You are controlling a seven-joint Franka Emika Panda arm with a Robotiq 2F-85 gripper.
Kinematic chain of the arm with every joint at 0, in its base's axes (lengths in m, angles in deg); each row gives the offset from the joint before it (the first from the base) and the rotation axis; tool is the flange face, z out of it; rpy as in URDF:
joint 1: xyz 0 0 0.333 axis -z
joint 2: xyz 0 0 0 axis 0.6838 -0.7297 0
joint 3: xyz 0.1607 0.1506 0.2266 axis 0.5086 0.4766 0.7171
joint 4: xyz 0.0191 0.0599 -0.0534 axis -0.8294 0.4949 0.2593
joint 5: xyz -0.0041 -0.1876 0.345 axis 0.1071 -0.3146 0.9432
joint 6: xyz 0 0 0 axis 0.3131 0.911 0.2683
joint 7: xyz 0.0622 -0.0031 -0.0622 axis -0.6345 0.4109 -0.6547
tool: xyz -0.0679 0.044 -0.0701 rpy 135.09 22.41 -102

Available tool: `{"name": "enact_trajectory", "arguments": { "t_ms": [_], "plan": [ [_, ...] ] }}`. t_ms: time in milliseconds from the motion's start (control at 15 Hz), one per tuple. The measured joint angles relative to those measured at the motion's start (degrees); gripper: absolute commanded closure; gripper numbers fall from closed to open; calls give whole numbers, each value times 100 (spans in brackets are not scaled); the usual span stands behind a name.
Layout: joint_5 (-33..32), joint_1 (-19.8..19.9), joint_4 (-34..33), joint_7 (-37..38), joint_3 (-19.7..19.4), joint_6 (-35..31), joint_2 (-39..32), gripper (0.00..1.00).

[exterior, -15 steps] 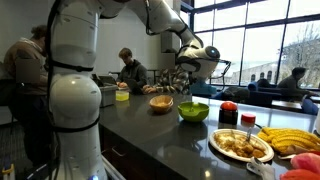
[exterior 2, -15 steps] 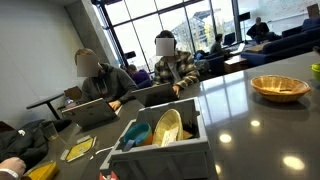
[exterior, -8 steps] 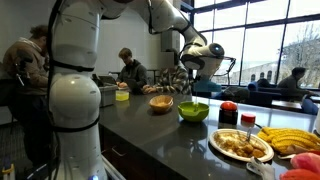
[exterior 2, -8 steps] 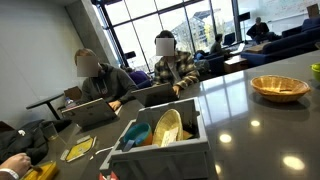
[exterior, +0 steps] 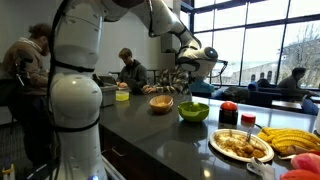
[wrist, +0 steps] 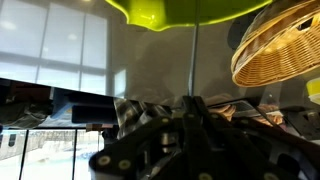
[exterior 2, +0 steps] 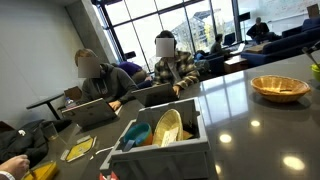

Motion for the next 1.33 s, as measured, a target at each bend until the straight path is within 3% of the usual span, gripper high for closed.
{"name": "enact_trajectory", "arguments": {
  "t_ms": [867, 1333],
  "plan": [
    [121, 403, 149, 162, -284, 86, 18, 99],
    [111, 549, -178, 116, -376, 319, -240, 99]
  ]
}}
